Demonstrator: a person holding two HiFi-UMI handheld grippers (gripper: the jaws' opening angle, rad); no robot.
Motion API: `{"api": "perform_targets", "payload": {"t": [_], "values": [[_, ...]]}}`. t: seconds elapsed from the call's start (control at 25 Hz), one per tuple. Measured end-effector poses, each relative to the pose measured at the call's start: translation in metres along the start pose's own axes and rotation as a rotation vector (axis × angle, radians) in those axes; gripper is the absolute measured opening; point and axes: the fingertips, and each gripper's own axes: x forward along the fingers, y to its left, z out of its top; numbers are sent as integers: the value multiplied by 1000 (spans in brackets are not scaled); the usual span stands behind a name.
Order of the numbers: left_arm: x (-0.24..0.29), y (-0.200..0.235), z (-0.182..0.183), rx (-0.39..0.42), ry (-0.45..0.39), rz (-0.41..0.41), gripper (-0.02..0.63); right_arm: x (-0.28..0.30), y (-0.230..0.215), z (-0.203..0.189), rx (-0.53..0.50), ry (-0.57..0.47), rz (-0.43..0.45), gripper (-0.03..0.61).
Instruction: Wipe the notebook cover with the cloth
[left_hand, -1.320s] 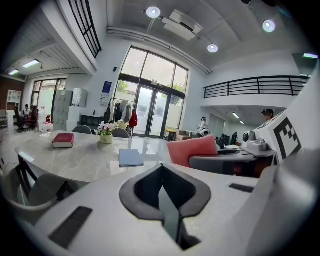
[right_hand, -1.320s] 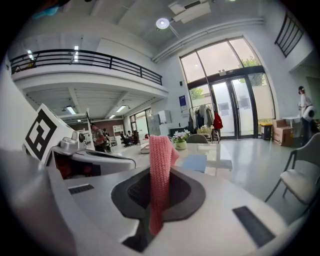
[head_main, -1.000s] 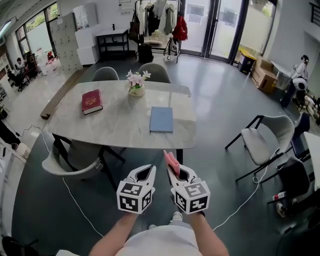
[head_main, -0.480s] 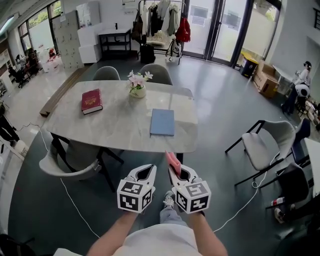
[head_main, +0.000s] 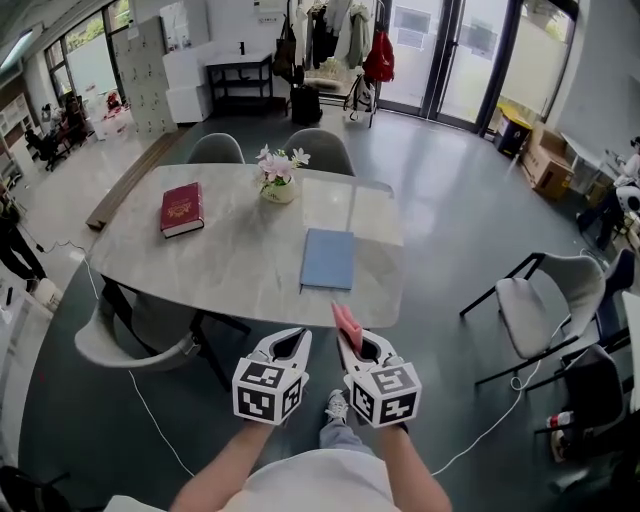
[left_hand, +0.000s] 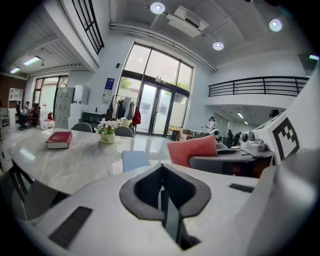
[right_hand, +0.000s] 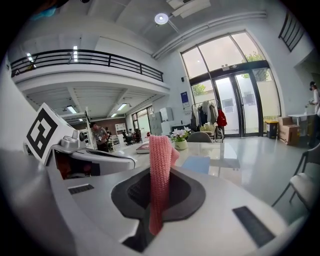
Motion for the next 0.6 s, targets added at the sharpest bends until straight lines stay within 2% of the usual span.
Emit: {"api": "perform_targets", "payload": {"t": [0.6], "values": [[112, 23, 38, -23, 57, 32, 6, 73, -94, 22, 22, 54, 45, 15]]}}
